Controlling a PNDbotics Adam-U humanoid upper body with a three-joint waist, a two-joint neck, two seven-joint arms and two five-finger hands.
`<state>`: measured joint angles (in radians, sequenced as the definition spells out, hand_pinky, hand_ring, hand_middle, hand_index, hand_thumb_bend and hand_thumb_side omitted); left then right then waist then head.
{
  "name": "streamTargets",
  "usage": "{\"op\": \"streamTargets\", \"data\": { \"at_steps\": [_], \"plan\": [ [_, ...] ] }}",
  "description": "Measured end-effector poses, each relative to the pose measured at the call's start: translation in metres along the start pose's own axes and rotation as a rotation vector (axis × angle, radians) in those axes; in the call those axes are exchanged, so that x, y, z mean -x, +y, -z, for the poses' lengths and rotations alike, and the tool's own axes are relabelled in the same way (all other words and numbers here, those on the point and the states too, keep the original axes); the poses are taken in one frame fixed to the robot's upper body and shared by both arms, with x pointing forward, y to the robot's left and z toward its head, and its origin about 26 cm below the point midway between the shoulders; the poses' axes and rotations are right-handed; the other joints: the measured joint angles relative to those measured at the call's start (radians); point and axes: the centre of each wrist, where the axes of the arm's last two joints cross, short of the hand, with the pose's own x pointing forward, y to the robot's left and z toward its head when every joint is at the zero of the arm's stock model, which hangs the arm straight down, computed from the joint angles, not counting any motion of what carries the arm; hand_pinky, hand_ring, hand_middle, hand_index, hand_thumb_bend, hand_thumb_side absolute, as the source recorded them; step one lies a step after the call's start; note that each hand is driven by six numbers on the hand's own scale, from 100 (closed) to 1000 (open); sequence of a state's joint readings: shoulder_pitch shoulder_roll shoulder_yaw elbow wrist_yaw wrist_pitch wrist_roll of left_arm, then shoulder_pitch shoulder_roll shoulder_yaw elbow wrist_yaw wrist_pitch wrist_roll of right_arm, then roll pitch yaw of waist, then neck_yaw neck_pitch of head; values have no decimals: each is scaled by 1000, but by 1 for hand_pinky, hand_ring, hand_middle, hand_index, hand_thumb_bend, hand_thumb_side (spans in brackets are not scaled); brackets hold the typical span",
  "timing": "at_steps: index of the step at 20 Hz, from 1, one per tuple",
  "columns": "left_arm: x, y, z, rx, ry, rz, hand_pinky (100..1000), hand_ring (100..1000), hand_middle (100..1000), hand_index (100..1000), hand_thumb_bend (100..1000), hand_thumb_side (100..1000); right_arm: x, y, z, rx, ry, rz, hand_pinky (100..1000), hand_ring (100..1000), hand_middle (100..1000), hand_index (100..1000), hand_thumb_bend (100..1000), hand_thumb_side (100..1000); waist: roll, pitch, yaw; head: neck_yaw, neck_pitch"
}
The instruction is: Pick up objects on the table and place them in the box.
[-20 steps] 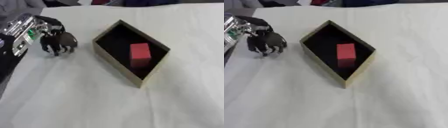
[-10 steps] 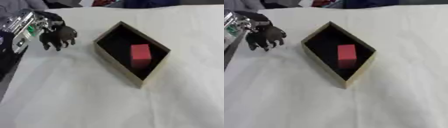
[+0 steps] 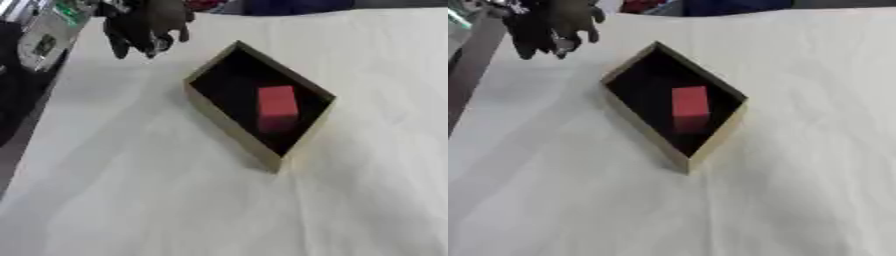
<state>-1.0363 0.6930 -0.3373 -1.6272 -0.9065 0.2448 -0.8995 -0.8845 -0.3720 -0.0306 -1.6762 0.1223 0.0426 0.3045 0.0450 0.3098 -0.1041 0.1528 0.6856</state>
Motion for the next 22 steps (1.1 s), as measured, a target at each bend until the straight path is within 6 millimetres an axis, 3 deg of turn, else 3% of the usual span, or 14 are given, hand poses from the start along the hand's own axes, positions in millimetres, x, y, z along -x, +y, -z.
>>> {"op": "streamTargets", "data": {
  "at_steps": [4, 11, 22],
  "plan": [
    [-30, 13, -6, -64, -91, -9, 522, 536, 393, 567, 100, 479, 0, 2, 0, 1, -2, 4, 1000, 896, 752, 827, 100, 734, -1, -2, -1, -2, 0],
    [-69, 18, -3, -87, -208, -31, 540, 542, 401, 575, 100, 498, -1, 4, 1, 1, -2, 7, 1000, 897, 751, 826, 100, 736, -2, -2, -9, 4, 0],
    [-88, -10, 36, -9, -182, -67, 586, 595, 460, 642, 100, 507, -3, 6, 2, -3, -8, 14, 1000, 897, 750, 826, 100, 741, 1, 4, -25, 12, -1]
  ]
}}
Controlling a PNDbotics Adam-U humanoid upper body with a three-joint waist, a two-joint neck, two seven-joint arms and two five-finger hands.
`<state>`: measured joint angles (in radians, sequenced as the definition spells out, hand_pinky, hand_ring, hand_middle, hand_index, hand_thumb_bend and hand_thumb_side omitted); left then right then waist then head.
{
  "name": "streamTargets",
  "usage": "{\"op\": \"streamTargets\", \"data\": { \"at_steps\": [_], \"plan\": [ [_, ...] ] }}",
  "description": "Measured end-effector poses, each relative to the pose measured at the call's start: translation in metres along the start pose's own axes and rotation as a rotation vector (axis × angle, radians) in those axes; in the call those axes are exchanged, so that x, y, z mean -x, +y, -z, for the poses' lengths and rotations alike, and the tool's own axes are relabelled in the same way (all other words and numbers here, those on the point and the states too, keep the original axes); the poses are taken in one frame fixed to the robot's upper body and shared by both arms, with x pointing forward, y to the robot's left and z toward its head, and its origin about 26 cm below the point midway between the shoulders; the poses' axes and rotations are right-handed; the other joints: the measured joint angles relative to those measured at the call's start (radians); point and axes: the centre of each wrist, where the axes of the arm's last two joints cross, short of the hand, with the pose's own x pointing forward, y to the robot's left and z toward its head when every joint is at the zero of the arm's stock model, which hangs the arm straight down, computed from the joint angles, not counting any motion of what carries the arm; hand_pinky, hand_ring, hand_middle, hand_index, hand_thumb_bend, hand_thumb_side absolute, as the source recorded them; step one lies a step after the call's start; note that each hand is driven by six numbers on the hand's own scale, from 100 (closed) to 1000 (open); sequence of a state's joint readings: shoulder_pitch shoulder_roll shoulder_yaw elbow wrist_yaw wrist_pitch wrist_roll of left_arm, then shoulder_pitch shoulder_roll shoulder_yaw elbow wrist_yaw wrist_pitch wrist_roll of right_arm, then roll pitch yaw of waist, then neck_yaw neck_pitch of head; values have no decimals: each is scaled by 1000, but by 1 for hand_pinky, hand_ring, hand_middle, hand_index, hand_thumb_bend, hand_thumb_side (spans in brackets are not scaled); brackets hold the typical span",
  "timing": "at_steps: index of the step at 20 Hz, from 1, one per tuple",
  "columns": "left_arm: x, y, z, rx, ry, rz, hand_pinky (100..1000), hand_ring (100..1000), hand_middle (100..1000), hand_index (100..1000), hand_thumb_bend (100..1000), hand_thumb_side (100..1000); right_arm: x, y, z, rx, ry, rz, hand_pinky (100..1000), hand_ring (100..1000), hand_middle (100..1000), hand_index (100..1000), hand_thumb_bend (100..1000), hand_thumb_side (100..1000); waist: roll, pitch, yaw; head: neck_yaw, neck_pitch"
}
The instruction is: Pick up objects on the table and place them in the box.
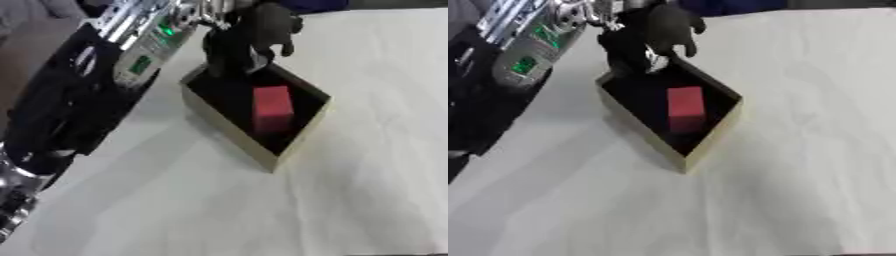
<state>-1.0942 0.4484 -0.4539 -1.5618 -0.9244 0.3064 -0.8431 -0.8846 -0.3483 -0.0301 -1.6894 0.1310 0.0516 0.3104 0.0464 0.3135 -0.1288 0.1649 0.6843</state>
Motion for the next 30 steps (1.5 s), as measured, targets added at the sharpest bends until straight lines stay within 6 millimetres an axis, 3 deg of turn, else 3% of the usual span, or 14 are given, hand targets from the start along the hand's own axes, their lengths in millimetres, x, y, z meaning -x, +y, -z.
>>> {"op": "streamTargets", "data": {
  "at_steps": [7, 10, 11, 13, 14, 15, 16, 18, 20, 23, 25, 26, 29, 30],
  "plan": [
    [5, -21, 21, 10, 53, 13, 641, 682, 533, 720, 106, 554, -2, 0, 0, 0, -4, 2, 1000, 897, 750, 826, 100, 746, 0, 6, -5, 1, -4],
    [7, -27, 26, 19, 61, 24, 668, 712, 560, 740, 169, 579, -2, 1, 1, -1, -4, 3, 1000, 897, 750, 826, 100, 746, 0, 7, -6, 1, -7],
    [7, -29, 27, 21, 62, 28, 714, 768, 617, 785, 321, 614, -2, 1, 1, -2, -3, 3, 1000, 897, 749, 826, 100, 747, 0, 7, -6, 1, -8],
    [7, -31, 29, 30, 63, 38, 732, 787, 642, 810, 371, 622, -2, 1, 1, -2, -3, 5, 1000, 897, 749, 826, 100, 748, 0, 7, -7, 2, -8],
    [8, -32, 30, 36, 65, 44, 767, 832, 704, 858, 468, 640, -2, 1, 1, -1, -4, 6, 1000, 897, 749, 826, 100, 748, 0, 7, -7, 2, -8],
    [9, -34, 31, 45, 69, 50, 767, 832, 704, 858, 468, 640, -2, 1, 1, -1, -4, 7, 1000, 897, 749, 826, 100, 748, 0, 7, -7, 2, -8],
    [10, -35, 31, 54, 72, 59, 815, 887, 784, 930, 581, 676, -2, 1, 1, 0, -5, 7, 1000, 897, 749, 826, 100, 748, 0, 7, -7, 2, -8],
    [11, -37, 33, 76, 80, 78, 867, 931, 842, 999, 731, 761, -3, 1, 1, 1, -7, 7, 1000, 897, 749, 826, 100, 747, 0, 7, -7, 2, -8],
    [12, -38, 33, 95, 96, 99, 904, 959, 887, 1000, 902, 872, -3, 1, 1, 2, -6, 7, 1000, 898, 749, 826, 100, 746, 0, 7, -7, 2, -8],
    [13, -36, 32, 98, 132, 129, 912, 963, 896, 1000, 910, 893, -3, 1, 0, 2, -6, 7, 1000, 898, 749, 826, 100, 746, 0, 7, -7, 1, -8],
    [13, -33, 30, 84, 148, 138, 907, 960, 893, 1000, 853, 873, -3, 1, 0, 4, -4, 8, 1000, 898, 749, 826, 100, 746, 0, 7, -5, 1, -8],
    [13, -31, 29, 75, 150, 138, 897, 954, 885, 1000, 775, 846, -2, 1, 0, 5, -3, 8, 1000, 898, 749, 826, 100, 745, 0, 7, -4, 1, -8],
    [11, -23, 21, 33, 135, 118, 888, 941, 862, 996, 665, 870, -2, 1, -1, 6, 1, 10, 1000, 898, 749, 826, 100, 745, -1, 7, -1, 1, -8],
    [9, -19, 17, 11, 123, 103, 871, 928, 844, 977, 552, 871, -2, 1, -1, 7, 2, 10, 1000, 898, 749, 826, 100, 744, -2, 6, -1, 1, -8]
  ]
}}
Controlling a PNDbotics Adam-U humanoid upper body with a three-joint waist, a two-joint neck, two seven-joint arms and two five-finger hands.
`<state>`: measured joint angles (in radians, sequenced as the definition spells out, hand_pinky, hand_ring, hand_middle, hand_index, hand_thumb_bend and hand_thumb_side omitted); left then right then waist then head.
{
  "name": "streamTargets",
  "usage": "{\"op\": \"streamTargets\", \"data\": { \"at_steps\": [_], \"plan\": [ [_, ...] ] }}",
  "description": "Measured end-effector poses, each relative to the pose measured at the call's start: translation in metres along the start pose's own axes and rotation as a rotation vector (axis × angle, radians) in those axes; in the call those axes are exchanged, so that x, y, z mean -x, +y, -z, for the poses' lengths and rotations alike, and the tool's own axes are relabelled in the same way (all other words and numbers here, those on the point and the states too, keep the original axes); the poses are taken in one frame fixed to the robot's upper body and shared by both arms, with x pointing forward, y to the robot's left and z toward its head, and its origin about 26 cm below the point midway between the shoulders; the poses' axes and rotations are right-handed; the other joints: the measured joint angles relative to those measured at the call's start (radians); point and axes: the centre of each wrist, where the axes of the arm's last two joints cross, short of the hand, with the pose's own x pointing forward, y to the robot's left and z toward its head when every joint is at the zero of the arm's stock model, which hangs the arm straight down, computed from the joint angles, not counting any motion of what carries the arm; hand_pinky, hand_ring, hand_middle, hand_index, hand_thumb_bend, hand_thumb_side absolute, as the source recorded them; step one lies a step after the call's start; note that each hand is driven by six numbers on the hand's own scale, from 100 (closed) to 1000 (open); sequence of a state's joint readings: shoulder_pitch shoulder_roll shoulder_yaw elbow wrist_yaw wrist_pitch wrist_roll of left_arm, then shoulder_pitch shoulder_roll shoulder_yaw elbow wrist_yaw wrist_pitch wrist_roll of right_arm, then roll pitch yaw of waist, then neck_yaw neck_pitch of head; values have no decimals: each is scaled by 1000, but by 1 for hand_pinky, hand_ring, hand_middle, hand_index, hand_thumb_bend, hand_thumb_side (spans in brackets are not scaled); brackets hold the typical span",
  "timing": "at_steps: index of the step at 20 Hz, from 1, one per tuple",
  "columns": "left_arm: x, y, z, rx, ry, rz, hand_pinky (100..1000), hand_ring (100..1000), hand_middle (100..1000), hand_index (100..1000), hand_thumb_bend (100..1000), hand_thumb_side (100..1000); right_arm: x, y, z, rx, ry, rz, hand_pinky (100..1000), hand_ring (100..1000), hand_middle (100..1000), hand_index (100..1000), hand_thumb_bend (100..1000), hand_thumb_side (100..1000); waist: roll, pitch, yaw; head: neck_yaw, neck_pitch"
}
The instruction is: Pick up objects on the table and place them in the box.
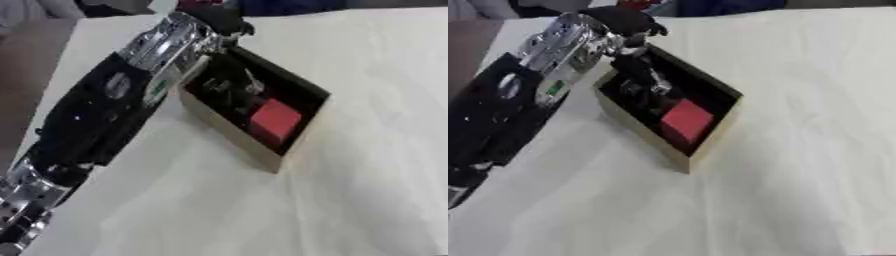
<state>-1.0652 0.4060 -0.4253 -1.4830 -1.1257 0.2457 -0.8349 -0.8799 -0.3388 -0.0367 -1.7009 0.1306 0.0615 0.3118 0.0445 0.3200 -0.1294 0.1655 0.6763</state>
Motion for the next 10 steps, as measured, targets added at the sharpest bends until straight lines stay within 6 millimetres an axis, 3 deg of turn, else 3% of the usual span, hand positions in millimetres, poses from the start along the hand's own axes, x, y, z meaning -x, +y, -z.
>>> {"op": "streamTargets", "data": {
  "at_steps": [4, 5, 9, 10],
  "plan": [
    [1, 25, -28, -195, -27, -106, 789, 842, 743, 886, 178, 999, -1, 0, 0, 3, 0, 0, 1000, 898, 749, 826, 100, 740, -2, 0, 6, -1, 0],
    [2, 31, -38, -275, -29, -145, 783, 826, 730, 875, 138, 1000, -1, 0, 0, 4, -1, 0, 1000, 898, 749, 826, 100, 739, -3, -1, 7, -2, 0],
    [8, 49, -81, -617, -30, -339, 754, 783, 686, 848, 141, 963, -2, -1, -1, 9, -2, 0, 1000, 898, 750, 826, 100, 735, -6, -4, 15, -8, 1],
    [10, 50, -92, -700, -34, -396, 738, 769, 674, 838, 100, 1000, -1, -1, -1, 11, -1, 0, 1000, 899, 750, 826, 100, 734, -7, -5, 18, -10, 1]
  ]
}}
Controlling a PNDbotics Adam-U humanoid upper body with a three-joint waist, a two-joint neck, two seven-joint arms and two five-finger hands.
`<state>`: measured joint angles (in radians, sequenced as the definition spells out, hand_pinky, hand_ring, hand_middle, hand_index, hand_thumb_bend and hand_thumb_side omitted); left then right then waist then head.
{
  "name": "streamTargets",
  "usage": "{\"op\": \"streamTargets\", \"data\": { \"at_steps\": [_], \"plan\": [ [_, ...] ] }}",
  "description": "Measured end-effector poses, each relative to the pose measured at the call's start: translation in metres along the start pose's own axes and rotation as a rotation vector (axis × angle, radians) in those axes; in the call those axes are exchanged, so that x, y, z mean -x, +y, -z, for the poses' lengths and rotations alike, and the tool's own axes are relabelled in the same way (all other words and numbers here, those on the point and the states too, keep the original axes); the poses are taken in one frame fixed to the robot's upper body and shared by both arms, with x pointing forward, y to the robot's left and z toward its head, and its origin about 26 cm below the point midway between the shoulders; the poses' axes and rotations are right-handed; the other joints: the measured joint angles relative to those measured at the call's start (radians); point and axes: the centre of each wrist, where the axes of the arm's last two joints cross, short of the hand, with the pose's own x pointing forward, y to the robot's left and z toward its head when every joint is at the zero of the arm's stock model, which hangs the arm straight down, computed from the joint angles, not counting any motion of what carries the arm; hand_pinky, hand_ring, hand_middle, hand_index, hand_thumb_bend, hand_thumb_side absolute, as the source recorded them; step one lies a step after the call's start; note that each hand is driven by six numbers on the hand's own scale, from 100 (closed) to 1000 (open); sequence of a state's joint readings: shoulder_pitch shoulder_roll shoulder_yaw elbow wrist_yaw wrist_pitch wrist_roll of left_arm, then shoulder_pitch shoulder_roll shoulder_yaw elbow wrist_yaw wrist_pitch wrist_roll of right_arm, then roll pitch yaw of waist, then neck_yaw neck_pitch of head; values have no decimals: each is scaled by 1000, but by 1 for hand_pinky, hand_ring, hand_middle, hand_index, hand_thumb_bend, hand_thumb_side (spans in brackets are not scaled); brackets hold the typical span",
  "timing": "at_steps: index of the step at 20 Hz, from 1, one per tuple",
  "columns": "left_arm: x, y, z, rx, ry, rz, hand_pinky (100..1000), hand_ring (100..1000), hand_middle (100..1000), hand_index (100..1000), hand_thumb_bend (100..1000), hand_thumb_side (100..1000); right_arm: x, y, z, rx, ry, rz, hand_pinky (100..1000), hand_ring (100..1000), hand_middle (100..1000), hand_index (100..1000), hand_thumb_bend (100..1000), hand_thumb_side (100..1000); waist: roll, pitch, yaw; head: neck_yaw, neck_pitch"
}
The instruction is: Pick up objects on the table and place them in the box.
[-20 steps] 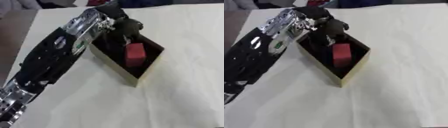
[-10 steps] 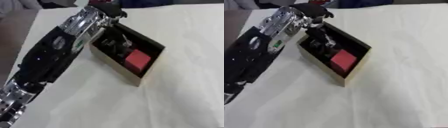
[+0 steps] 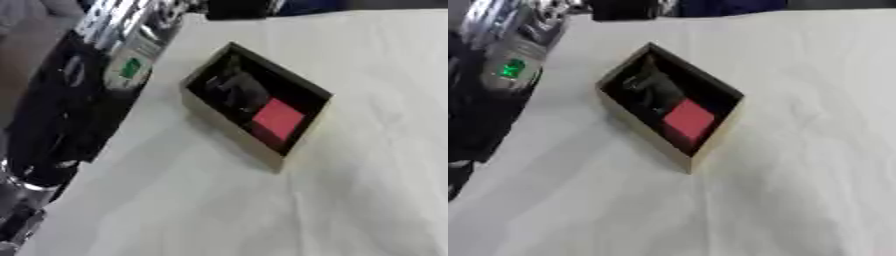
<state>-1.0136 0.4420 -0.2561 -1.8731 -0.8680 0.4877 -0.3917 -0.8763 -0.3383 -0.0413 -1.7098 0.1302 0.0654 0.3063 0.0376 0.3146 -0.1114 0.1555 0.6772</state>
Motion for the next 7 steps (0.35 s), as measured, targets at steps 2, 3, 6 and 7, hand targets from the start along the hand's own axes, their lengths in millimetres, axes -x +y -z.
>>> {"op": "streamTargets", "data": {
  "at_steps": [2, 3, 6, 7],
  "plan": [
    [3, 10, -12, -149, 4, -103, 706, 739, 637, 817, 142, 941, 0, 0, -1, 3, -1, 0, 1000, 900, 752, 829, 100, 733, -3, -1, 4, -4, 0],
    [5, 12, -16, -217, 8, -156, 697, 731, 629, 812, 144, 939, 0, 0, -1, 3, -1, 1, 1000, 901, 753, 829, 100, 731, -5, -1, 7, -7, 0],
    [18, 9, -26, -392, 19, -306, 665, 697, 599, 786, 145, 935, -1, 2, -1, 2, -11, 8, 1000, 904, 755, 830, 100, 720, -9, -1, 9, -12, 0],
    [23, 6, -29, -441, 20, -354, 659, 690, 593, 781, 149, 939, -1, 2, -1, 1, -16, 10, 1000, 904, 755, 831, 100, 719, -10, -1, 11, -14, 0]
  ]
}}
